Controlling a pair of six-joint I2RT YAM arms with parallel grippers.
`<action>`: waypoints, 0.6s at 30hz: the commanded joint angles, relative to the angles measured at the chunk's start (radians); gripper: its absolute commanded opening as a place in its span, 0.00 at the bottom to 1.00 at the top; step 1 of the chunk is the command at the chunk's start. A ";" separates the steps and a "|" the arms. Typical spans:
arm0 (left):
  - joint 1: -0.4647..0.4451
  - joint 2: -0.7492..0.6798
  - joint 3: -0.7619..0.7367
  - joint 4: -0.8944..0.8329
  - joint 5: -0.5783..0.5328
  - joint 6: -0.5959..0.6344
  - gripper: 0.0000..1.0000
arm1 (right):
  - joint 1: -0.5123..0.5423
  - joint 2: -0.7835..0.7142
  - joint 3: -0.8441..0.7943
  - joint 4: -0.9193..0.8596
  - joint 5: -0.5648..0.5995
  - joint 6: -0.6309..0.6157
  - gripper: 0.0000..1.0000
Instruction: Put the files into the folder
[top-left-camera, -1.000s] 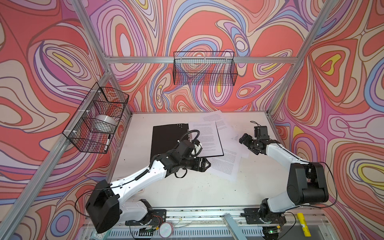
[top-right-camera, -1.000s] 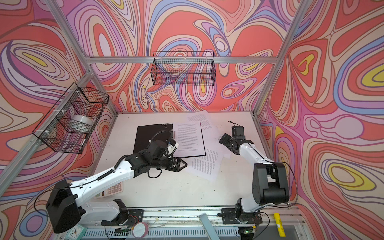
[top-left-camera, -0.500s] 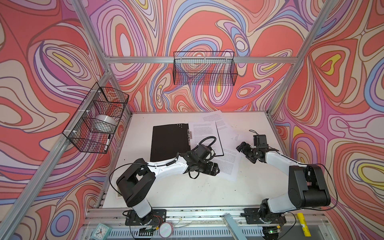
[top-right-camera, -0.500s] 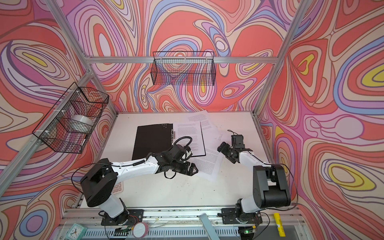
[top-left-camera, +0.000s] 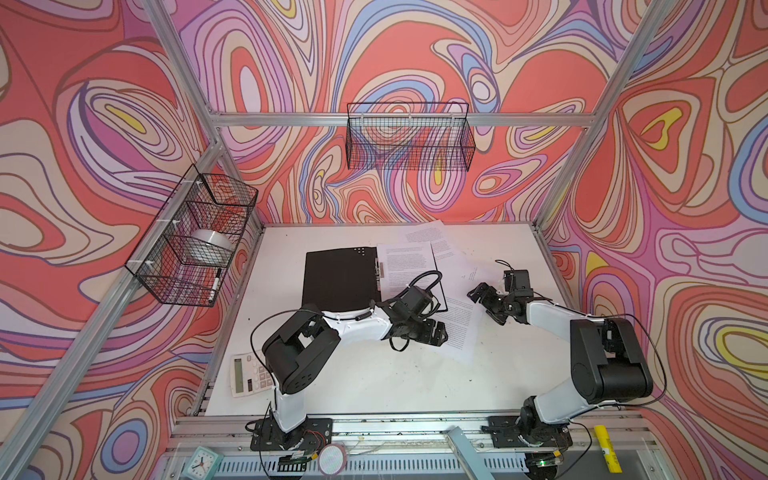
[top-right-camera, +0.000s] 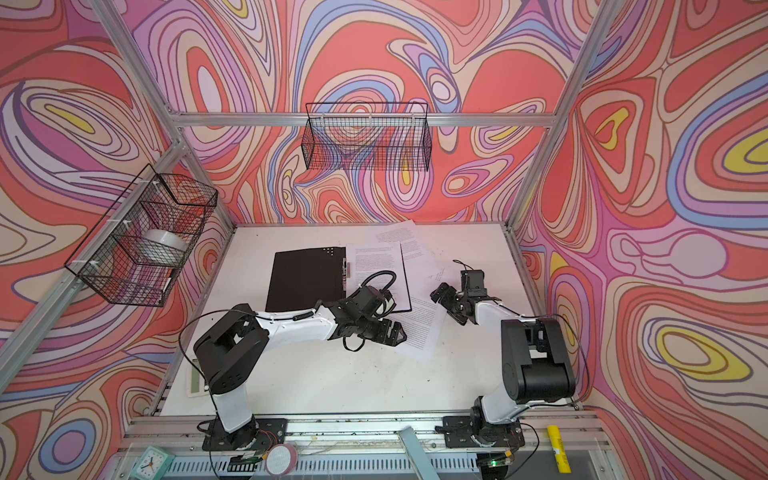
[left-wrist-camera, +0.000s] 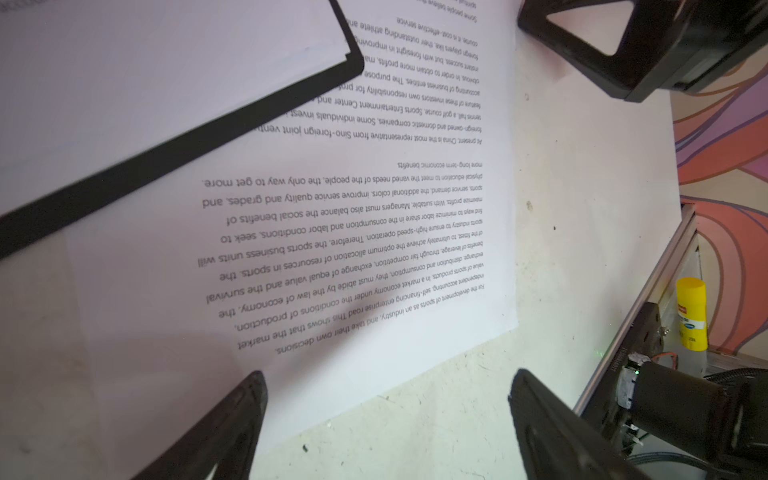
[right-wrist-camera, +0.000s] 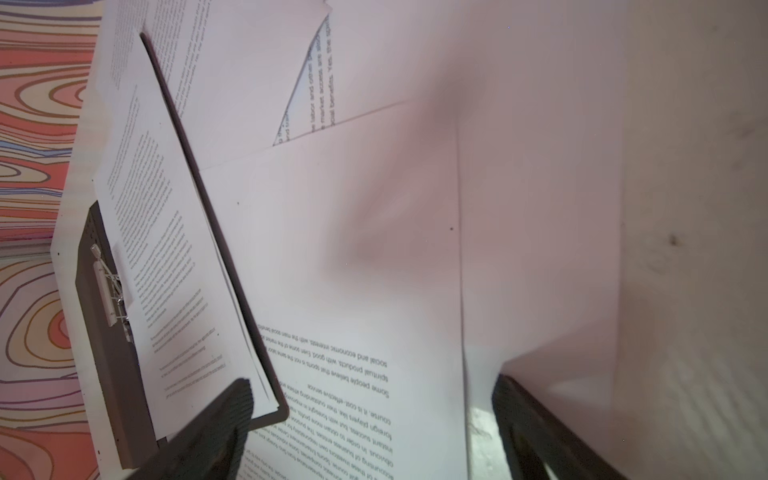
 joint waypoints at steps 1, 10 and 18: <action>-0.003 0.027 -0.001 0.014 0.006 0.007 0.91 | -0.004 0.054 0.007 -0.004 -0.053 0.004 0.95; -0.002 0.056 -0.073 0.021 0.018 0.003 0.91 | -0.002 0.090 0.001 0.032 -0.205 0.029 0.96; -0.001 0.070 -0.112 0.021 0.010 0.009 0.91 | -0.002 0.061 -0.006 0.060 -0.287 0.050 0.96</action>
